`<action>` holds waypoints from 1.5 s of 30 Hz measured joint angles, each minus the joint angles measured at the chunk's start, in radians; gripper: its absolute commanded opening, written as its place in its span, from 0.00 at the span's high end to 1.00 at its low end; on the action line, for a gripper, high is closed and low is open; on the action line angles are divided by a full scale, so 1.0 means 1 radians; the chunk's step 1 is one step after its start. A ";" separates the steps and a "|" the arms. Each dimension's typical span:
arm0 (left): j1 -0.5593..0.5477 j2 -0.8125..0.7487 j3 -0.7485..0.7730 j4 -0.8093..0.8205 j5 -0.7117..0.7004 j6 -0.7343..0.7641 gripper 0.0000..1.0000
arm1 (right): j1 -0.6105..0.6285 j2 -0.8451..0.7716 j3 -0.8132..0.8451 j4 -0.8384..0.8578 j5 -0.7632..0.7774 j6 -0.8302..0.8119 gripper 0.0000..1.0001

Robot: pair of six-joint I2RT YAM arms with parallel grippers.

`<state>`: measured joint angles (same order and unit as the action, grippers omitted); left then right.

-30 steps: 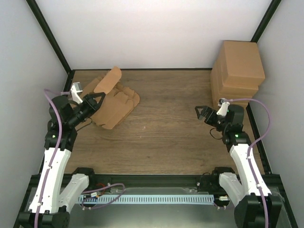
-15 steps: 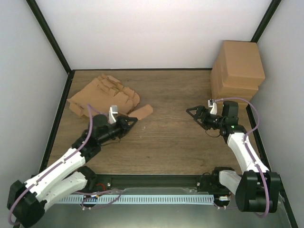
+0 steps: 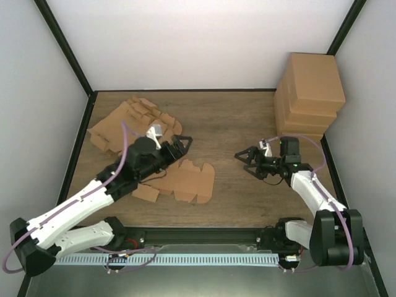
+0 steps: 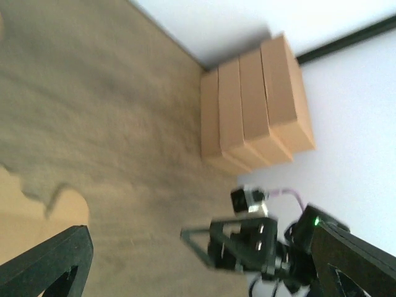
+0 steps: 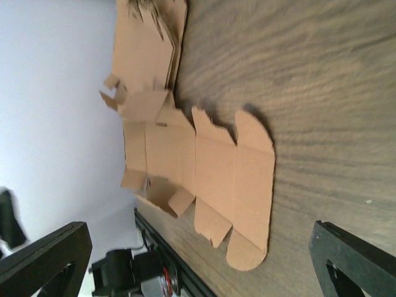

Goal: Fold the paper box

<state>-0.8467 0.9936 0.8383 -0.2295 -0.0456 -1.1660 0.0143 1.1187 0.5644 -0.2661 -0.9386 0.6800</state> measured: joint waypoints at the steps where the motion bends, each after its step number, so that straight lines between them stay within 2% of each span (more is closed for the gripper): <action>1: 0.008 -0.013 0.046 -0.048 -0.043 0.040 0.02 | 0.030 0.015 -0.001 0.002 0.008 0.002 0.01; 5: 0.093 -0.032 0.151 -0.209 -0.146 0.202 0.09 | 0.169 0.084 -0.001 0.011 0.065 0.002 0.05; 8: 0.246 0.013 0.187 -0.344 -0.164 0.328 0.11 | 0.270 0.135 -0.001 0.020 0.122 0.004 0.05; 12: 0.449 0.067 0.119 -0.446 -0.167 0.452 0.13 | 0.353 0.156 0.000 0.060 0.185 0.018 0.05; 16: 0.566 0.065 0.018 -0.488 -0.182 0.509 0.13 | 0.423 0.195 0.020 0.096 0.216 0.029 0.05; 23: 0.616 0.105 -0.023 -0.512 -0.304 0.497 0.11 | 0.491 0.298 0.095 0.098 0.239 0.013 0.05; 30: 0.637 0.174 -0.122 -0.420 -0.286 0.459 0.21 | 0.491 0.313 0.153 0.069 0.252 -0.029 0.04; 34: 0.640 0.191 -0.193 -0.337 -0.204 0.476 0.37 | 0.491 0.314 0.176 0.055 0.250 -0.048 0.04; 38: 0.640 0.173 -0.222 -0.249 -0.073 0.510 0.64 | 0.491 0.315 0.198 0.034 0.252 -0.072 0.04; 42: 0.639 0.115 -0.303 -0.114 0.142 0.525 0.89 | 0.491 0.315 0.205 0.010 0.254 -0.086 0.04; 45: 0.626 0.115 -0.362 -0.037 0.278 0.513 0.96 | 0.491 0.315 0.205 0.003 0.257 -0.086 0.04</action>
<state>-0.2203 1.1084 0.4767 -0.2661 0.2325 -0.6525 0.5056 1.4334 0.7692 -0.2634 -0.6819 0.5941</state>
